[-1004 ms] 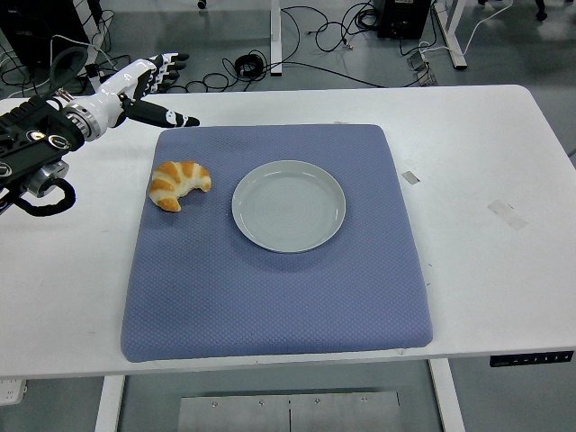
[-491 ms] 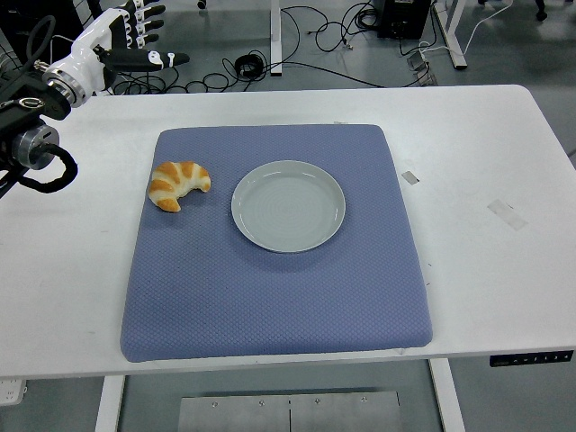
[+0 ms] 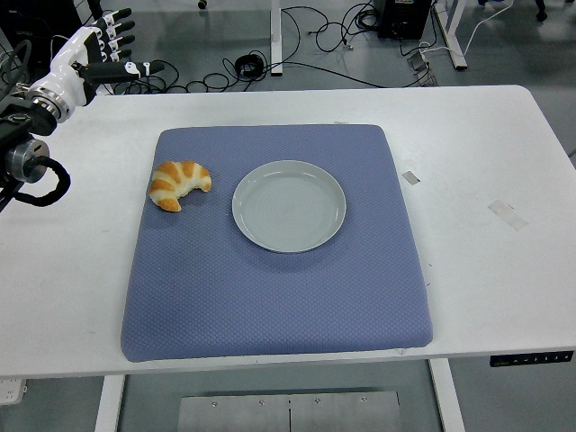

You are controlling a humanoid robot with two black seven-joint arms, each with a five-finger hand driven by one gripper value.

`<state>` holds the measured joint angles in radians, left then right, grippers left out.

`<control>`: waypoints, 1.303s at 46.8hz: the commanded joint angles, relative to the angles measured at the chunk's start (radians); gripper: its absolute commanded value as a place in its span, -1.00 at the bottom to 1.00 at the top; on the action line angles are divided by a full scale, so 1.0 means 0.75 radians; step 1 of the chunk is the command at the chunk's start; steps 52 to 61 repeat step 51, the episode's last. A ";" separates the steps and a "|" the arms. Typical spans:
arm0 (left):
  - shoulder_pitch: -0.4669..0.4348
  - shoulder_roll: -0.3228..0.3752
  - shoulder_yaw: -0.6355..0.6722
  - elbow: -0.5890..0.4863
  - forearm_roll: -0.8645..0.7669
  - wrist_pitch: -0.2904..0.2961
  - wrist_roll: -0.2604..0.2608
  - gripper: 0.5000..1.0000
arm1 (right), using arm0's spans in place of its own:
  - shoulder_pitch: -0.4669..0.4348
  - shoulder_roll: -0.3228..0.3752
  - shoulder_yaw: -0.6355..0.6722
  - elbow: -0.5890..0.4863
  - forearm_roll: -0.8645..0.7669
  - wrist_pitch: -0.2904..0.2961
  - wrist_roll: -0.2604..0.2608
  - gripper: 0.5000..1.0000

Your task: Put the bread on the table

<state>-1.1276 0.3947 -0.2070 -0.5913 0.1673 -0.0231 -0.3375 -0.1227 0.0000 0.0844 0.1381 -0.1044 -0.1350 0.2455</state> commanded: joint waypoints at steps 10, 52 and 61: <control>0.006 -0.013 -0.090 0.060 0.000 0.016 -0.012 0.86 | 0.000 0.000 0.000 0.002 0.000 0.000 0.000 1.00; 0.039 -0.062 -0.143 0.093 0.000 0.019 -0.016 0.86 | 0.016 0.000 0.004 0.014 0.000 0.000 0.000 1.00; 0.039 -0.062 -0.143 0.093 0.000 0.019 -0.016 0.86 | 0.016 0.000 0.004 0.014 0.000 0.000 0.000 1.00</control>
